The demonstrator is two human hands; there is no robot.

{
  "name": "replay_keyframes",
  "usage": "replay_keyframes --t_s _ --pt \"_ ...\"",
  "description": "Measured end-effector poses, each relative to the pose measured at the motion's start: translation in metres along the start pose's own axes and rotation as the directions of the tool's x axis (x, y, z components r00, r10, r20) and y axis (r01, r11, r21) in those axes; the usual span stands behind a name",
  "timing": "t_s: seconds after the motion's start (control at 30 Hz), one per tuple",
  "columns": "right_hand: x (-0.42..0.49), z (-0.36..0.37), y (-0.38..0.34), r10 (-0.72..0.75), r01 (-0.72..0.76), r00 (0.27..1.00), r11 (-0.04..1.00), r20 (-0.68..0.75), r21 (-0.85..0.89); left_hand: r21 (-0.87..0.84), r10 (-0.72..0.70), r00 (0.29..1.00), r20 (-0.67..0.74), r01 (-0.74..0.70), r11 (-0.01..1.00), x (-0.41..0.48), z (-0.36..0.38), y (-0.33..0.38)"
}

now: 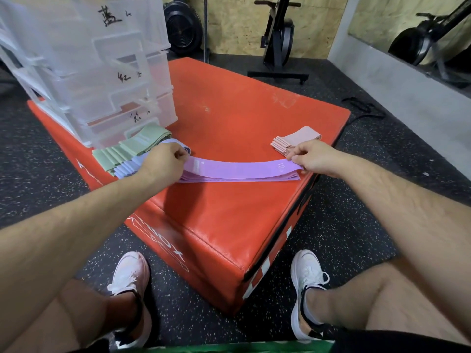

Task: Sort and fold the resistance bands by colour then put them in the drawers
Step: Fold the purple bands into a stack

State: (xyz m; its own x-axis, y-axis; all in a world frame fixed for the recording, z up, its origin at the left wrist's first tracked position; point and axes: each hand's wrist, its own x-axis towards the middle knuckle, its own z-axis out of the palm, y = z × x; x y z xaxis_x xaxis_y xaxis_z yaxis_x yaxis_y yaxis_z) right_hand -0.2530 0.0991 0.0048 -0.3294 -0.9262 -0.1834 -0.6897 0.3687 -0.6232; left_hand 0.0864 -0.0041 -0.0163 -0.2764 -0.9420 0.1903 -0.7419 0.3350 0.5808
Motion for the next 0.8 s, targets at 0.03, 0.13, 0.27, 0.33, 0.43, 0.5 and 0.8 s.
replay_keyframes --t_s 0.03,0.13,0.27,0.33,0.43,0.5,0.8 --pt "-0.001 0.0 0.0 0.008 -0.008 1.0 1.0 -0.002 0.006 0.014 0.002 1.0 0.013 -0.002 1.0 0.001 0.001 0.0" --pt "-0.002 0.001 0.0 0.031 -0.032 0.999 0.999 0.012 0.03 0.051 0.018 0.999 0.048 -0.021 0.998 0.001 0.004 -0.004" --pt "-0.008 0.004 -0.001 0.04 -0.04 0.999 0.999 0.007 -0.034 0.114 0.06 0.994 0.089 -0.07 0.991 0.002 0.006 -0.012" --pt "-0.009 0.006 -0.001 0.051 -0.051 0.999 0.997 -0.005 -0.064 0.162 0.115 0.987 0.114 -0.132 0.978 0.001 0.007 -0.016" --pt "-0.012 0.007 -0.004 0.076 -0.076 0.997 0.99 -0.007 -0.12 0.228 0.165 0.98 0.11 -0.186 0.956 -0.002 0.01 -0.02" --pt "-0.013 0.007 -0.006 0.106 -0.107 0.994 0.985 -0.015 -0.138 0.256 0.147 0.983 0.108 -0.171 0.951 -0.003 0.01 -0.018" --pt "-0.013 0.012 -0.018 0.255 -0.255 0.967 0.967 -0.001 -0.024 0.299 0.391 0.909 0.145 -0.417 0.858 -0.011 0.023 0.012"
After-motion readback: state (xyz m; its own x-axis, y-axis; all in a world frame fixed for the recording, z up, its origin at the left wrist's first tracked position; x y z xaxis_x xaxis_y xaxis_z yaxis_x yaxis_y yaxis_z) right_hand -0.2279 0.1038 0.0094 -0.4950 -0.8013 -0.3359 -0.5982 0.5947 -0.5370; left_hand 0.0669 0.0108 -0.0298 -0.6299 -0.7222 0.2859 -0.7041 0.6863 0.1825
